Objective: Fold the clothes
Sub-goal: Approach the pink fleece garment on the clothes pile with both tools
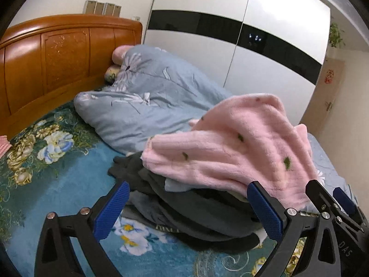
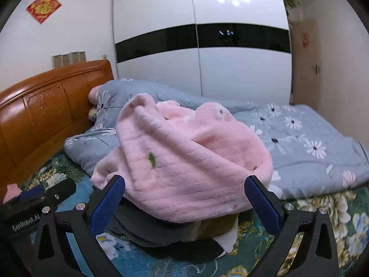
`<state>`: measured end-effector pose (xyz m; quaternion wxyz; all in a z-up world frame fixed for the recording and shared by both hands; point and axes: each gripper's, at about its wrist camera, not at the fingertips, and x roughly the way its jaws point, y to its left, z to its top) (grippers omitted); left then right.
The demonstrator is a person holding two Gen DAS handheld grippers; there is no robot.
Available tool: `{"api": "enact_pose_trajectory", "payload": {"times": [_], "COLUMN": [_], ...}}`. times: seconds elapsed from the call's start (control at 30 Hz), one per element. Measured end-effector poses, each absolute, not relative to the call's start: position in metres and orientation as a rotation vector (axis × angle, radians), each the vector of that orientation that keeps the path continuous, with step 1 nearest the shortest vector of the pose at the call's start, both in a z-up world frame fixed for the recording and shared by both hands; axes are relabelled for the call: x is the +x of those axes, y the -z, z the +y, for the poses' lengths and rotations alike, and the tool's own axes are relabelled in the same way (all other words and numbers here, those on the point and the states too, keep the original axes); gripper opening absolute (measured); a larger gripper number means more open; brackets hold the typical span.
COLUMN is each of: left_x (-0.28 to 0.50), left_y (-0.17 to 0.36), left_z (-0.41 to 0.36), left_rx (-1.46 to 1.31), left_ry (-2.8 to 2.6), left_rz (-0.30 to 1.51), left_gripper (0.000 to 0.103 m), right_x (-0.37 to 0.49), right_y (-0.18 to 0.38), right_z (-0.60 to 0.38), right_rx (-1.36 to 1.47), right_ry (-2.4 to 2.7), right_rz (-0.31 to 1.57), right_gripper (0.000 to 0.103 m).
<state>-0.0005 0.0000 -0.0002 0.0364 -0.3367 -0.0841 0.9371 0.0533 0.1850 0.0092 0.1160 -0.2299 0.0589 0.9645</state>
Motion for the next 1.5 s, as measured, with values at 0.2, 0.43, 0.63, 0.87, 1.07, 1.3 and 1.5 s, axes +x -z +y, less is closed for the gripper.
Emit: {"api": "enact_pose_trajectory", "payload": {"times": [0.2, 0.43, 0.63, 0.87, 1.07, 1.3, 1.5], "left_x": [-0.002, -0.007, -0.002, 0.0, 0.001, -0.003, -0.008], "left_y": [0.007, 0.006, -0.008, -0.011, -0.013, -0.015, -0.018], "left_z": [0.014, 0.017, 0.021, 0.027, 0.031, 0.039, 0.041], "left_rx": [-0.976, -1.087, -1.035, -0.995, -0.961, -0.969, -0.973], "left_ry": [-2.873, -2.785, -2.774, -2.819, -2.811, -2.766, -2.761], "left_rz": [-0.325, -0.367, -0.347, -0.31, -0.28, -0.262, -0.267], "left_gripper": [0.103, 0.103, 0.103, 0.103, 0.103, 0.103, 0.103], "right_x": [0.049, 0.027, 0.05, 0.053, 0.055, 0.057, 0.06], "right_y": [-0.007, -0.007, -0.001, -0.008, -0.008, -0.019, -0.022], "right_z": [0.186, 0.224, 0.235, 0.213, 0.218, 0.217, 0.211], "right_rx": [-0.703, -0.794, -0.717, -0.663, -0.687, -0.705, -0.717], "right_ry": [-2.859, -3.004, -3.047, -3.042, -3.015, -3.003, -2.996], "right_rz": [0.148, 0.402, 0.473, 0.465, 0.548, 0.489, 0.454], "right_gripper": [0.103, 0.103, 0.103, 0.103, 0.103, 0.103, 0.103]}}
